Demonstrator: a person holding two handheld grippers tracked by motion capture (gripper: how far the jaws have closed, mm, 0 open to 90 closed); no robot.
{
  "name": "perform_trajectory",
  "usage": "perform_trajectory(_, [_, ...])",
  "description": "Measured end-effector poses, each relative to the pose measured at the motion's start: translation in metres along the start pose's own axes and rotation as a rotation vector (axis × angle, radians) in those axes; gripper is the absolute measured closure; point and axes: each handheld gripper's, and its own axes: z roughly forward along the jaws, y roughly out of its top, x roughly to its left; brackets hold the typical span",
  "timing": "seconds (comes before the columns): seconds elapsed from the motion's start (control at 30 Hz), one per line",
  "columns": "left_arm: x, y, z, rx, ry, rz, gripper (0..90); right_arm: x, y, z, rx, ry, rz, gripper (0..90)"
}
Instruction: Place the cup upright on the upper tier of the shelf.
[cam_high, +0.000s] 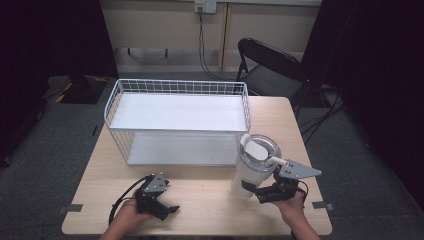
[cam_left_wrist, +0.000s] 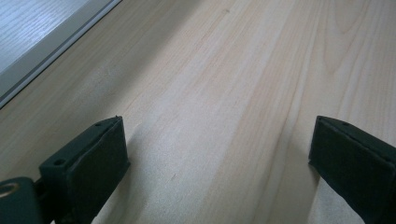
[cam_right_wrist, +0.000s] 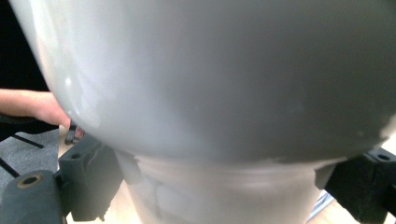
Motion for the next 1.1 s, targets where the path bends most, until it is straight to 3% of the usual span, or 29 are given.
perform_trajectory(0.53, [0.000, 0.000, 0.000, 0.001, 0.000, 0.001, 3.7, -0.006, 0.054, 0.020, 0.016, 0.022, 0.006, 9.7])
perform_trajectory(1.1, [0.000, 0.000, 0.000, 0.001, -0.001, 0.000, 3.7, -0.013, 0.098, 0.036, 0.037, 0.033, 0.020, 9.7])
